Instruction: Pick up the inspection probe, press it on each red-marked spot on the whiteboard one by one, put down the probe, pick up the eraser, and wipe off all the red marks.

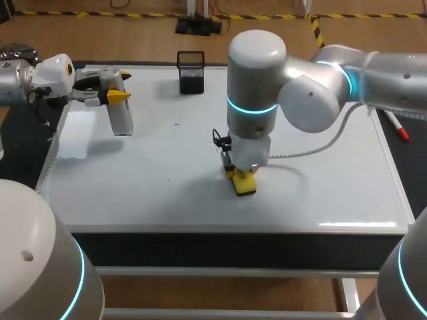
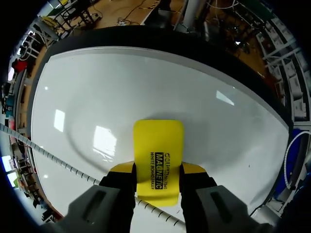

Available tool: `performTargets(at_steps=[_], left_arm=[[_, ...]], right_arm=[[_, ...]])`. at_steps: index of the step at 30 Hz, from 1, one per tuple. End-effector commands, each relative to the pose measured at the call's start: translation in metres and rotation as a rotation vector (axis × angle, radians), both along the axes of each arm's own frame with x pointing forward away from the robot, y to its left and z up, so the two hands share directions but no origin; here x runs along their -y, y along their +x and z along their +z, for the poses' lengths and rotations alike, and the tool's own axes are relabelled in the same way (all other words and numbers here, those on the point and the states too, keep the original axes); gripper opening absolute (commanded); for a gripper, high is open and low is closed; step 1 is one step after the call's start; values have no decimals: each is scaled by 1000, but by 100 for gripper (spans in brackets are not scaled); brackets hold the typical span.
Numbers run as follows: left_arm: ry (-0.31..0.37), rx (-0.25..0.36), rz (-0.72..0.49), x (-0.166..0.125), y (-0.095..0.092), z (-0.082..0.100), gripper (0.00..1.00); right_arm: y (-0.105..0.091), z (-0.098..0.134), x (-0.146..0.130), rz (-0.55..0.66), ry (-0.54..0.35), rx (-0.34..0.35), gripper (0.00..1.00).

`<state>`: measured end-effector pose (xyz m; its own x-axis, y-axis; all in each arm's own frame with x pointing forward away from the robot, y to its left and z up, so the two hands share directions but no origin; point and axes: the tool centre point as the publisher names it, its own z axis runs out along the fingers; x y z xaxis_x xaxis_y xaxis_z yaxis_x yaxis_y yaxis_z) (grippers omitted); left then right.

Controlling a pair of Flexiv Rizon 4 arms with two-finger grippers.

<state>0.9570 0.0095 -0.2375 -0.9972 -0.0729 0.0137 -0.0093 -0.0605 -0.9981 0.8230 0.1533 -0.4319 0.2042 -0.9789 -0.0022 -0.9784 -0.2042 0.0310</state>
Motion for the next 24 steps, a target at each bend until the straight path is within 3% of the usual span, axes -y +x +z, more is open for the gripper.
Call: performTargets(at_steps=[1, 11, 20, 24], left_arm=[[0, 1, 1, 0, 0, 1, 0], [0, 1, 1, 0, 0, 1, 0], [0, 1, 1, 0, 0, 1, 0], [0, 1, 1, 0, 0, 1, 0]], right_arm=[[3, 3, 18, -16, 5, 4, 0], [11, -1, 62, -88, -20, 4, 0], [18, 2, 81, -127, -24, 16, 0], [21, 14, 85, -146, 1, 30, 0]])
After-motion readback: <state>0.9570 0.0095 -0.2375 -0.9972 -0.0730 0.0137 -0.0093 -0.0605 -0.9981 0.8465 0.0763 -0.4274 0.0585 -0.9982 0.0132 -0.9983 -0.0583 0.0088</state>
